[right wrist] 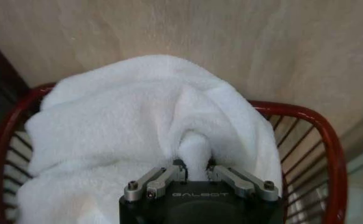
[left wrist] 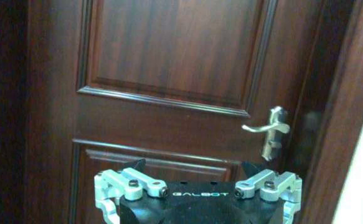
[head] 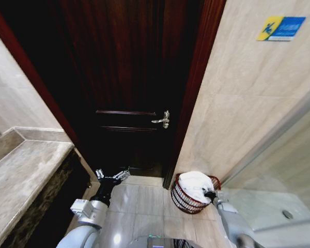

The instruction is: Discard the used towel into the hamper.

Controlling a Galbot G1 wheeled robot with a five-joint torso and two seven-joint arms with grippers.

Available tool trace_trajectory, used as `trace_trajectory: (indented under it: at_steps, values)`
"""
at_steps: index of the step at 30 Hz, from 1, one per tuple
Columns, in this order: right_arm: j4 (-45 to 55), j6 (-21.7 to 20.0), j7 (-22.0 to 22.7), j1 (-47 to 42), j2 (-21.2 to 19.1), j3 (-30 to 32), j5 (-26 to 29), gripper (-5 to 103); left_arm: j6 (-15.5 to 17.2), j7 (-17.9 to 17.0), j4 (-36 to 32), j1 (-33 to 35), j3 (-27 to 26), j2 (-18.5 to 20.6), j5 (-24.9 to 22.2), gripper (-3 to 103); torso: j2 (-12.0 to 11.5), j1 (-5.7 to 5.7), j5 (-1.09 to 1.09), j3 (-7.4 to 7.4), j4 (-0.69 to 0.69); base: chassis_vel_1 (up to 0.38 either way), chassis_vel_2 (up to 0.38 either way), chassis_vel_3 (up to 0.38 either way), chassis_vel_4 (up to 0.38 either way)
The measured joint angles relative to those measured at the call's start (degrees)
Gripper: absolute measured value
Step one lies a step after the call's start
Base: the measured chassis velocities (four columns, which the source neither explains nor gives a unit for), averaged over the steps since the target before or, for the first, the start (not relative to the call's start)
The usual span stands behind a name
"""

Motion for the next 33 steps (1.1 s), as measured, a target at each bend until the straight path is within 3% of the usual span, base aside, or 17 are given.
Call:
trace_trajectory:
  at_steps: [1,3,11,15,16,18,19,20,21,23,24,26,27,28,30,31,33]
  values:
    - [-0.80,0.20,0.06,0.16,0.02,0.25,-0.88,13,0.00,0.00,0.00,0.01,0.00,-0.01,0.00,100,0.02,-0.01,0.11,0.00,0.01,-0.240,0.251,0.251,-0.255]
    - [-2.39,0.27,1.01,0.27,0.41,0.60,-2.66,13,0.00,0.00,-0.01,0.00,0.01,0.00,0.00,100,0.02,0.00,0.03,0.02,-0.02,-0.258,0.245,0.245,-0.257]
    - [-4.17,-1.73,2.93,0.05,0.50,1.43,-8.79,12,0.00,0.00,0.00,0.00,0.01,-0.02,0.00,100,0.06,0.00,0.07,0.07,-0.08,-0.312,0.292,0.289,-0.323]
    - [-4.18,-1.90,1.82,-1.96,0.51,1.96,-8.79,12,0.00,0.00,0.00,0.00,0.00,-0.01,0.00,100,0.06,0.00,0.07,0.07,-0.09,-0.365,0.322,0.308,-0.384]
    - [-4.15,-1.92,0.10,-4.30,0.71,2.34,-5.70,12,0.00,0.00,0.00,-0.01,0.01,0.00,0.00,100,0.06,0.02,-0.11,0.04,-0.05,-0.366,0.310,0.338,-0.359]
    - [-3.74,-1.71,-0.59,-6.61,0.81,2.12,-2.13,9,0.00,0.00,0.00,-0.01,0.00,0.01,0.00,100,0.06,0.02,-0.09,0.02,-0.02,-0.342,0.310,0.338,-0.337]
    - [-3.28,1.03,-1.11,-9.37,0.95,1.69,2.22,18,0.00,0.00,0.00,-0.01,0.00,-0.02,0.00,100,0.03,0.02,0.04,0.01,-0.03,-0.273,0.327,0.347,-0.228]
    - [-3.29,3.30,-1.17,-10.31,0.88,1.50,3.50,18,0.00,0.00,-0.01,0.00,0.00,-0.02,0.00,100,-0.09,-0.01,0.05,-0.02,-0.07,-0.273,0.214,0.271,-0.228]
    - [-3.29,3.30,-1.17,-10.31,0.88,1.50,3.50,18,0.00,0.00,-0.01,0.00,0.00,-0.02,0.00,100,-0.09,-0.01,0.05,-0.02,-0.07,-0.273,0.214,0.271,-0.228]
    - [-3.31,5.25,-1.18,-11.78,0.52,1.36,5.84,28,0.02,0.24,-0.24,0.27,0.09,0.00,-0.01,100,-0.64,-0.35,0.09,-0.31,0.06,-0.115,0.173,0.150,-0.134]
    - [-3.31,5.41,-1.15,-12.16,0.49,1.37,6.39,33,0.02,0.22,-0.13,0.21,0.07,-0.04,-0.02,100,-0.83,-0.49,0.14,-0.47,-0.03,-0.023,0.132,0.087,-0.002]
    - [-3.30,7.15,-1.20,-12.61,0.52,1.41,7.14,39,0.01,0.05,-0.08,0.00,0.00,0.00,0.00,100,-1.14,-0.57,0.16,-0.58,-0.06,0.002,0.046,0.087,0.042]
    - [-3.29,7.82,-1.33,-12.86,0.51,1.47,7.76,39,0.02,0.03,-0.03,0.00,0.00,0.01,-0.01,100,-1.24,-0.56,0.13,-0.59,0.00,0.026,-0.087,-0.117,0.086]
    - [-3.24,8.37,-1.42,-13.31,0.40,1.62,8.70,50,0.01,0.05,-0.04,0.00,0.01,-0.02,0.00,100,-1.42,-0.71,0.19,-0.73,0.06,0.059,-0.087,-0.081,0.023]
    - [-2.94,8.68,-1.43,-13.50,0.38,1.69,8.91,55,0.01,0.03,-0.03,0.02,0.00,0.00,0.00,100,-1.66,-0.90,0.13,-0.90,0.07,0.024,0.001,-0.081,0.009]
    - [-2.44,8.82,-1.37,-13.68,0.43,1.74,8.93,61,0.01,0.00,-0.03,0.01,-0.01,0.01,0.00,100,-2.11,-1.07,-0.01,-1.08,0.07,0.000,0.000,0.000,0.000]
    - [-1.92,9.04,-1.17,-13.82,0.60,1.78,8.93,66,0.01,0.00,-0.03,0.00,0.00,0.00,0.00,100,-2.71,-1.31,0.06,-1.36,0.05,0.000,0.000,0.000,0.000]
